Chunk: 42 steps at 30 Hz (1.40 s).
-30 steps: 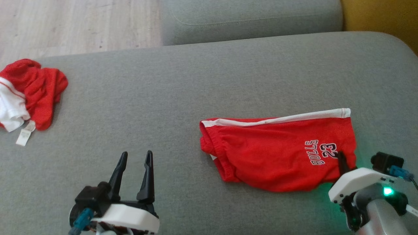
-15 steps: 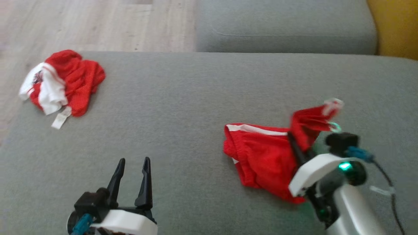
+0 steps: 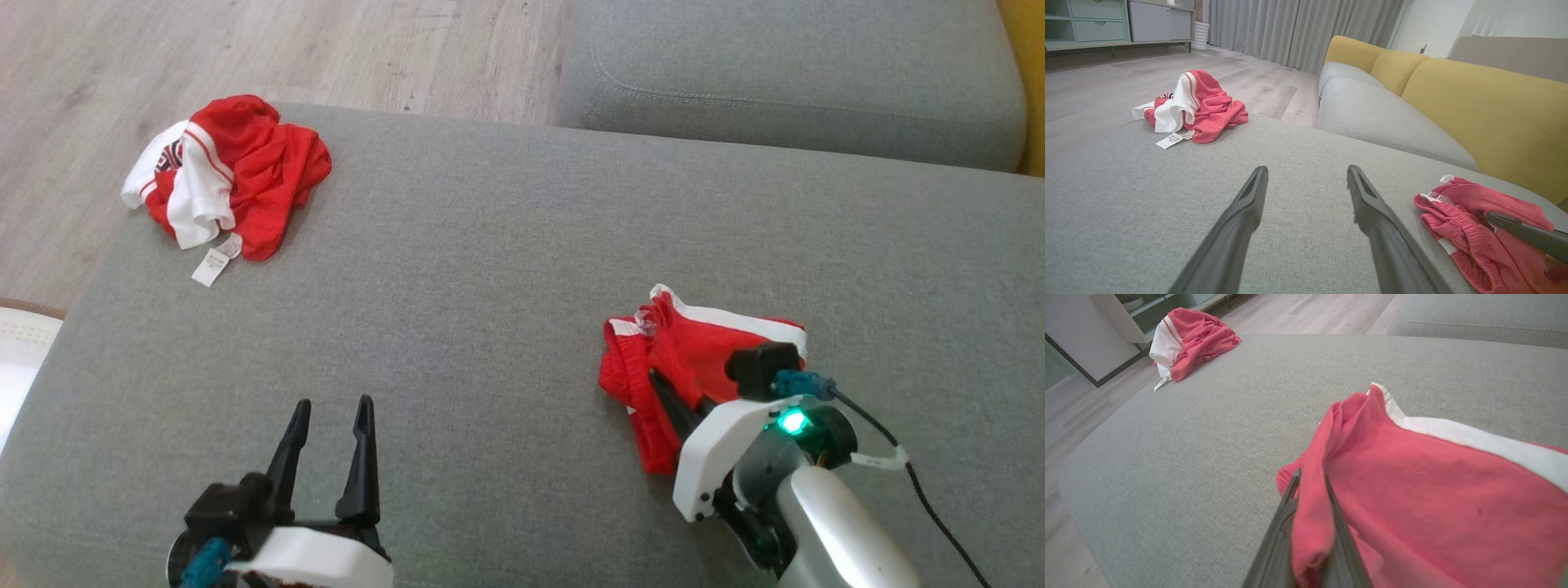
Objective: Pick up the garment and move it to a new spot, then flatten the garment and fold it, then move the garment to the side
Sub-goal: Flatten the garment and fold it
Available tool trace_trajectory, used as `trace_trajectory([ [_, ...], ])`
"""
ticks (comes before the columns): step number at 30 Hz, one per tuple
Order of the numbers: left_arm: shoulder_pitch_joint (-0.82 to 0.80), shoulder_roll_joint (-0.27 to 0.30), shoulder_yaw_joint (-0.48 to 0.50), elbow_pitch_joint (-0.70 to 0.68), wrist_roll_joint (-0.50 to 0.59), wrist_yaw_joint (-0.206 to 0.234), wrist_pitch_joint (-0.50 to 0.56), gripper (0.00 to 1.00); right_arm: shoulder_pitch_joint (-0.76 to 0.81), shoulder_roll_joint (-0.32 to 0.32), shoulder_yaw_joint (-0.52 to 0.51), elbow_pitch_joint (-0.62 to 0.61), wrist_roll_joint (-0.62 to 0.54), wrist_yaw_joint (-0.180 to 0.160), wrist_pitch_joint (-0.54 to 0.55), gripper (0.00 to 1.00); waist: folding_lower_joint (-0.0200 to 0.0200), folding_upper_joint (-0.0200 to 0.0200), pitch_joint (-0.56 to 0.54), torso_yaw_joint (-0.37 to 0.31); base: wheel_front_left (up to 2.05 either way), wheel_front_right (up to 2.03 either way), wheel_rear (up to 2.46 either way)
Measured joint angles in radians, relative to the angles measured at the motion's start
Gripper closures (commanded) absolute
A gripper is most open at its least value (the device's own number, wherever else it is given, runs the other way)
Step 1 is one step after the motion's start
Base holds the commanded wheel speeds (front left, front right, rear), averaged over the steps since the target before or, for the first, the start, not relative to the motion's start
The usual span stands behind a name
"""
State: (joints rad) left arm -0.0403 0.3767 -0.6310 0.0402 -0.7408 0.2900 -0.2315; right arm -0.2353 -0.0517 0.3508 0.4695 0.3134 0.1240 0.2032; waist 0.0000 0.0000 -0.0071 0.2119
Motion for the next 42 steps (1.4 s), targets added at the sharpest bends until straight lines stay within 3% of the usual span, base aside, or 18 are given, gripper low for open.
trace_trajectory([
  [3,0.002,-0.002,0.001,0.006,0.0,-0.001,0.0,0.0,0.0,0.0,0.015,0.019,0.0,0.0,-0.001,0.99,0.0,0.0,-0.002,0.001,0.0,0.0,0.0],
  [5,0.002,-0.002,0.003,0.008,0.0,-0.001,0.0,0.0,0.0,0.0,0.034,0.029,0.001,0.0,-0.002,0.56,0.0,0.0,-0.004,-0.002,0.0,0.0,0.0],
  [6,0.003,-0.002,0.003,0.008,0.0,-0.001,0.0,0.0,0.0,0.0,0.041,0.031,0.004,0.0,-0.003,0.01,0.0,0.0,-0.006,-0.004,0.0,0.0,0.0],
  [7,0.004,-0.002,0.003,0.008,0.0,-0.001,0.0,0.0,0.0,0.0,0.049,0.032,0.008,0.0,-0.013,0.0,0.0,0.0,-0.007,-0.006,0.0,0.0,0.0],
  [18,0.006,-0.005,-0.012,0.011,0.0,-0.006,-0.003,0.0,0.005,0.0,0.081,-0.015,0.028,0.0,-0.082,0.0,0.0,0.0,-0.028,-0.047,0.0,0.0,0.0],
  [29,0.009,-0.005,-0.014,0.007,0.0,-0.002,-0.003,0.0,0.075,0.0,-0.134,-0.105,-0.052,0.0,-0.161,0.0,-0.0001,0.0,-0.034,-0.073,0.0,0.0,0.0],
  [34,0.009,-0.005,-0.015,0.006,0.0,-0.003,-0.003,0.0,0.099,0.0,-0.185,-0.093,-0.13,0.0,-0.177,0.0,0.0,0.0,-0.021,-0.064,0.0,0.0,0.0],
  [35,0.009,-0.005,-0.015,0.006,0.0,-0.003,-0.002,0.0,0.103,0.0,-0.188,-0.081,-0.135,0.0,-0.178,0.05,0.0,0.0,-0.018,-0.061,0.0,0.0,0.0],
  [37,0.009,-0.004,-0.015,0.006,0.0,-0.003,-0.002,0.0,0.104,0.0,-0.187,-0.048,-0.163,0.0,-0.178,0.66,0.0,0.0,-0.013,-0.053,0.0,0.0,0.0],
  [39,0.009,-0.004,-0.015,0.006,0.0,-0.003,-0.002,0.0,0.104,0.0,-0.178,-0.021,-0.186,0.0,-0.178,1.0,0.0,0.0,-0.008,-0.043,0.0,0.0,0.0],
  [42,0.009,-0.004,-0.014,0.006,0.0,-0.002,-0.002,0.0,0.104,0.0,-0.144,0.008,-0.184,0.0,-0.183,1.0,0.0,0.0,-0.003,-0.026,0.0,0.0,0.0],
])
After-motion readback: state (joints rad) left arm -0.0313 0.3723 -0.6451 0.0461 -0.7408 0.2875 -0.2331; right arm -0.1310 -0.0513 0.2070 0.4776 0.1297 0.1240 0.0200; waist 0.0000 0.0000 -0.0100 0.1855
